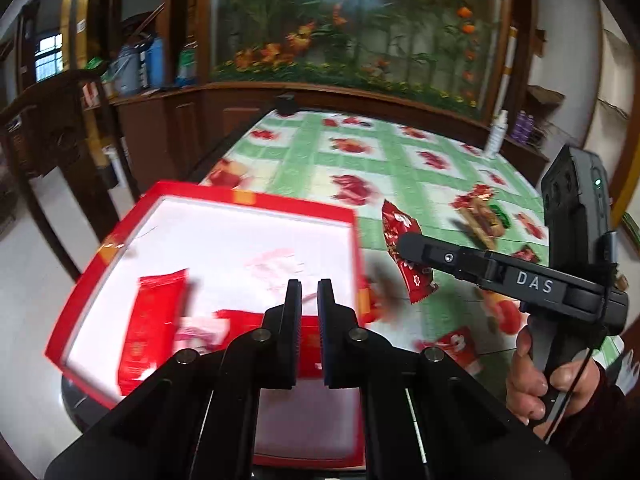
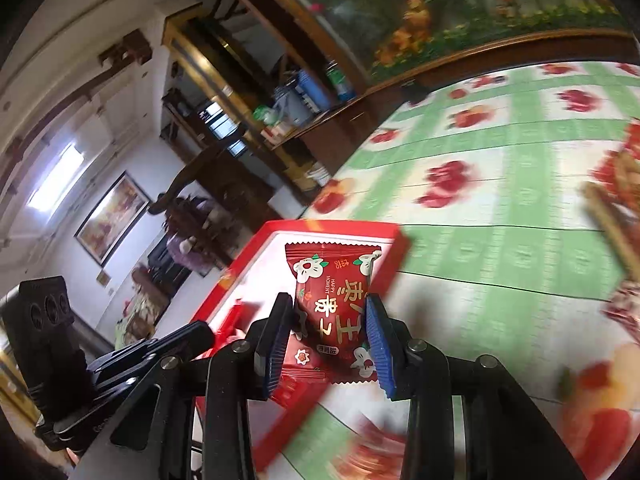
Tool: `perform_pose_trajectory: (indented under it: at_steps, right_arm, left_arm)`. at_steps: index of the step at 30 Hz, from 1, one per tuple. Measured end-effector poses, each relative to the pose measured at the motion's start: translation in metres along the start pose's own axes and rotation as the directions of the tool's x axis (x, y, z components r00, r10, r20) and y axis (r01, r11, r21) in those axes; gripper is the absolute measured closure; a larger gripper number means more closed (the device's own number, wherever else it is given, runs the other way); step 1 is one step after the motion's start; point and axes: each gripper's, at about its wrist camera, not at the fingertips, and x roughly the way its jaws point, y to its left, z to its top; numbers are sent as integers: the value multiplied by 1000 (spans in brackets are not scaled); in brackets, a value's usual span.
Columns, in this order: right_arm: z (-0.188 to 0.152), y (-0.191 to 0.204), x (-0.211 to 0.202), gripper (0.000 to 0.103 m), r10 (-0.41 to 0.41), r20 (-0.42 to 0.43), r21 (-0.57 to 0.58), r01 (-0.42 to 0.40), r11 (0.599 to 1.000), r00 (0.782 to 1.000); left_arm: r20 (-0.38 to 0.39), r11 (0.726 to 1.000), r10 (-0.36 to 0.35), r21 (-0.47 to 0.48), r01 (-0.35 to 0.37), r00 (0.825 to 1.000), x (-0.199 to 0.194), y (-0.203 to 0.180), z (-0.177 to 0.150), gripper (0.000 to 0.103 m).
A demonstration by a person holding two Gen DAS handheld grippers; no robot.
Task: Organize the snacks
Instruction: 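Hold the red date packet over the box with the right tool while the left tool regrasps a red packet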
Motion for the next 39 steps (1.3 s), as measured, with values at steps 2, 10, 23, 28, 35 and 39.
perform_pose_trajectory:
  at_steps: [2, 10, 23, 28, 35, 39]
  right_arm:
    - [1, 11, 18, 66, 17, -27, -15, -18, 1000, 999]
    - [9, 2, 3, 65, 48, 59, 42, -50, 998, 997]
    - [10, -76, -107, 65, -118, 245, 173, 77, 982, 962]
    - [11, -75, -114, 65, -95, 254, 154, 57, 986, 962]
    - [8, -67, -119, 65, -71, 263, 124, 40, 991, 962]
    - [9, -66, -117, 65, -71, 257, 123, 40, 992, 964]
  left_arm:
    - [-9, 1000, -5, -13, 5, 1000, 3, 6, -2, 97]
    - [-45, 985, -99, 135, 104, 994, 0, -38, -14, 97]
    - [-256, 969, -90, 199, 143, 963, 58, -128, -34, 41]
    - [-307, 964, -97, 207, 166, 947, 69, -140, -48, 32]
    - [-278, 958, -89, 239, 159, 956, 70, -144, -53, 38]
    - [-247, 952, -90, 264, 156, 965, 66, -145, -53, 57]
